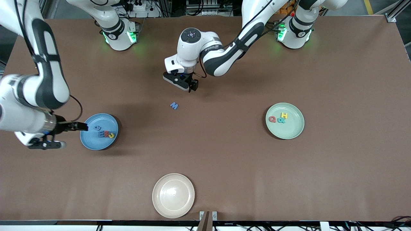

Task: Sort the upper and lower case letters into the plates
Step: 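Grasp the blue letter W with the left gripper while the right gripper withdraws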

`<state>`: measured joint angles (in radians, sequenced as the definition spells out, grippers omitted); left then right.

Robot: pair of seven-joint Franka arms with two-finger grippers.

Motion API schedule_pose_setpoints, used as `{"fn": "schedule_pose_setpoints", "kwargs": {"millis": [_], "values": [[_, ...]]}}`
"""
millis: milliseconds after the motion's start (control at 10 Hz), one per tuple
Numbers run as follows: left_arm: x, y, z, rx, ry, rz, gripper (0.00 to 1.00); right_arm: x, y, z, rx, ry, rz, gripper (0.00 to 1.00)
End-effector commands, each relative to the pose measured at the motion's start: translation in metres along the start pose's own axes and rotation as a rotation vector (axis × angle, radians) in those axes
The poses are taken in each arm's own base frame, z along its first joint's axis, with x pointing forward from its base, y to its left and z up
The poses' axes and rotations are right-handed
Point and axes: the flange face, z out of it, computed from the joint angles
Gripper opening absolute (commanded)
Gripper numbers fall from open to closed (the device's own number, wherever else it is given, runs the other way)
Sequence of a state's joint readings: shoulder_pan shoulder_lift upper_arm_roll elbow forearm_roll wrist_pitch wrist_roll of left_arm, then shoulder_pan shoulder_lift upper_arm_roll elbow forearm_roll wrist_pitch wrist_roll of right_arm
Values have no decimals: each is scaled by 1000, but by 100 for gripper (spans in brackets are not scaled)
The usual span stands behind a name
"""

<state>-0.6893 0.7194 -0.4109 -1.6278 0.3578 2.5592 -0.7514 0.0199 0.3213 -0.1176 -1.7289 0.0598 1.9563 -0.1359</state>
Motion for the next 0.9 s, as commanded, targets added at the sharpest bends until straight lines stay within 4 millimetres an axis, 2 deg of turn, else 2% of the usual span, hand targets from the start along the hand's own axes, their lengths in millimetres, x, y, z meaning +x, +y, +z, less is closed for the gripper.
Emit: {"fn": "schedule_pose_setpoints", "kwargs": {"millis": [0,300,500,600,700,800], "values": [[19,-9,34,-65,87,-16,100,-42,-17,-65,-19,83,-57,100],[27,-6,68,-79,213,38,100,-67,-27,-135,-65,178,-126,100],[19,0,79,-61,220,75,98,-75,-24,-202,-55,182,-108,100],[13,3,93,-38,223,100,98,-80,-24,-227,-52,170,-105,100],[8,10,105,-5,239,131,97,-84,-22,-241,-53,176,-97,100],[9,2,111,20,242,144,94,-88,-24,-253,-57,174,-96,100]]}}
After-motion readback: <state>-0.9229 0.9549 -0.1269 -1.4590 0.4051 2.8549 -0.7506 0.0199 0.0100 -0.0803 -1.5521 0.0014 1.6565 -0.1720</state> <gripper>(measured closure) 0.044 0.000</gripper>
